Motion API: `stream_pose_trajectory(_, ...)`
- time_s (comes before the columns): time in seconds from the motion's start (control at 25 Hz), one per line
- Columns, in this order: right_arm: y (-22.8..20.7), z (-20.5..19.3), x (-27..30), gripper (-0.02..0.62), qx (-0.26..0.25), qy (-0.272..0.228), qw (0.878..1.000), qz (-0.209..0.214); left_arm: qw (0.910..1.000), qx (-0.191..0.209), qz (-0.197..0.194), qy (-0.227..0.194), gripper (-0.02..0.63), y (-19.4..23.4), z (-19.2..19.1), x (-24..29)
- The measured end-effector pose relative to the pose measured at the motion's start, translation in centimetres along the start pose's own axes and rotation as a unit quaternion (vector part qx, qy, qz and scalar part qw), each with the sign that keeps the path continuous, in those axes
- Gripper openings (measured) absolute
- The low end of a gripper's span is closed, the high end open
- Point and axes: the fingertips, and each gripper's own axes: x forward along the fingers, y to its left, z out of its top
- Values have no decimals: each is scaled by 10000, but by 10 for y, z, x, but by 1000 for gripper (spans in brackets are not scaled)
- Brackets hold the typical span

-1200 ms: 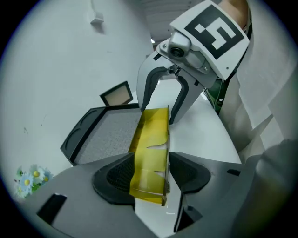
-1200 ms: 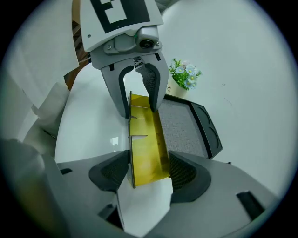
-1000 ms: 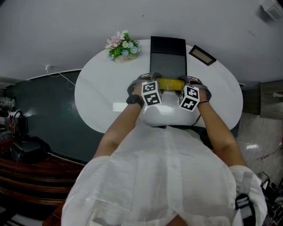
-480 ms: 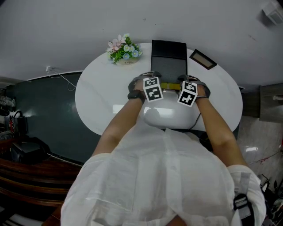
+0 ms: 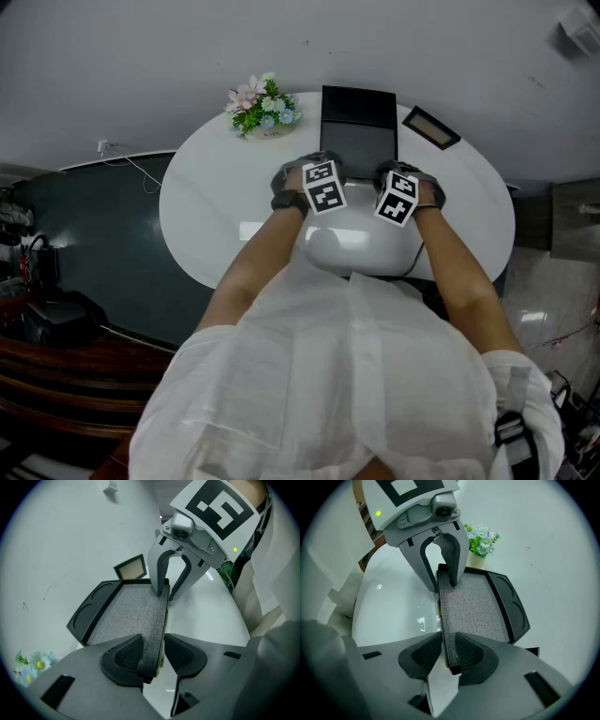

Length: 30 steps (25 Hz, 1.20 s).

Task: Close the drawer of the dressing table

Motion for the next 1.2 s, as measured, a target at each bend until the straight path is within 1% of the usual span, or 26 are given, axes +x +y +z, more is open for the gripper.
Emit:
stream_pose_trajectory(0.28, -1, 0, 1, 101, 128, 31, 9999, 72, 10000, -36, -12, 13, 158, 1, 0, 1)
stream_pose_trajectory(0.44, -2, -1, 2, 104, 203, 70, 9997, 84, 9998, -180, -11, -74, 160, 1, 1, 2)
stream_pose_trajectory(0.48, -2, -1, 2, 106, 228, 64, 9997, 66, 9995, -288, -34, -144, 161, 1, 2, 1)
stream_pose_trajectory(0.56, -3, 0, 0, 107, 306, 30, 9995, -6, 9973, -643, -84, -349, 164, 3, 3, -2)
stream_pose_trajectory(0.64, -1, 1, -2, 107, 497, -42, 9987, -63, 9923, -1087, -48, -595, 164, 6, 3, -7)
stream_pose_trajectory(0.72, -1, 0, -7, 104, 834, -157, 9964, -82, 9853, -1489, 40, -836, 165, 9, 2, -15)
stream_pose_trajectory(0.76, -1, 0, -10, 104, 1063, -258, 9940, -92, 9805, -1701, 76, -977, 167, 10, 1, -20)
stream_pose_trajectory(0.8, -2, 0, -14, 104, 1336, -394, 9902, -106, 9740, -1950, 105, -1151, 167, 11, 1, -26)
stream_pose_trajectory(0.84, -3, 0, -19, 100, 1645, -554, 9847, -128, 9652, -2232, 128, -1354, 167, 12, 0, -32)
stream_pose_trajectory(0.92, -4, 0, -30, 87, 2329, -904, 9681, -193, 9441, -2768, 196, -1779, 166, 14, -1, -46)
stream_pose_trajectory(1.04, -6, -4, -47, 72, 3231, -1445, 9346, -349, 9154, -3305, 416, -2260, 152, 14, -5, -69)
stream_pose_trajectory(1.12, -7, -6, -61, 54, 3727, -1839, 9084, -446, 8987, -3548, 640, -2497, 124, 14, -10, -83)
stream_pose_trajectory(1.2, -6, -9, -76, 38, 4091, -2187, 8843, -538, 8835, -3710, 876, -2723, 97, 12, -13, -99)
